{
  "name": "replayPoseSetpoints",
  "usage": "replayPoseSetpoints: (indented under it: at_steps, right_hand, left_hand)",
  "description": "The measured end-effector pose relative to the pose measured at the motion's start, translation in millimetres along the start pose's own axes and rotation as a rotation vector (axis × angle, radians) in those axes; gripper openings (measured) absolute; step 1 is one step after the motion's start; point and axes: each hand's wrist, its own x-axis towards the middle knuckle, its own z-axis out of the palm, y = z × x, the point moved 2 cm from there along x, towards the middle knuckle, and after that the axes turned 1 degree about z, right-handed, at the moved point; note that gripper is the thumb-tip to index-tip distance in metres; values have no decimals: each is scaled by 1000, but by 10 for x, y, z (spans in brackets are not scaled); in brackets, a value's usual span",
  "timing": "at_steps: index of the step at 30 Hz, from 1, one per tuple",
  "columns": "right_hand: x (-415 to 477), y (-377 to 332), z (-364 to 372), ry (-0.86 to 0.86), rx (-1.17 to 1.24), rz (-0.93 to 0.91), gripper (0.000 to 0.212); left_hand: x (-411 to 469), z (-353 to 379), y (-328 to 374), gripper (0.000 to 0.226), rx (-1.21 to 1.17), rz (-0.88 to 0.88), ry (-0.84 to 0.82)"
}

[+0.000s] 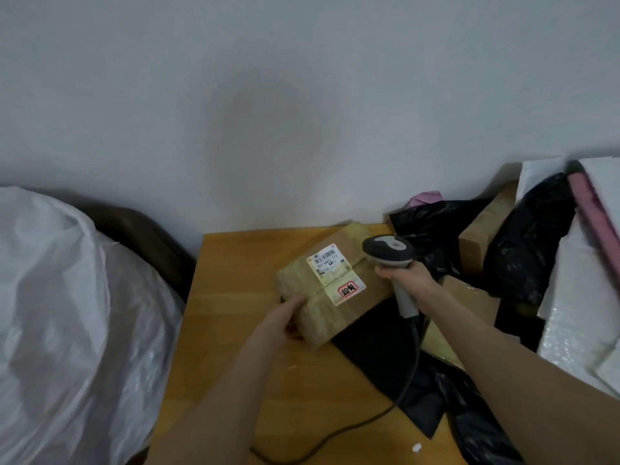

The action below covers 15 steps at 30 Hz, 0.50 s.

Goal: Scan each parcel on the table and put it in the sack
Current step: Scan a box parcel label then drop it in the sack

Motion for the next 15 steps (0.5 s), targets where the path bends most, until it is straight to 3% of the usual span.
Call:
replayPoseSetpoints:
  at_steps: [9, 12, 15]
  right_hand:
    - [-516, 120, 85, 60, 99, -25, 49]
    - [-899, 7, 121, 123, 91, -94, 43]
    - [-1342, -52, 212, 34, 129, -122, 29]
  left_hand:
    - [-268, -305, 317, 76, 74, 250, 56]
    - [-499, -347, 387, 78, 88, 334, 77]
    - [-769, -355, 375, 79, 118, 405, 63]
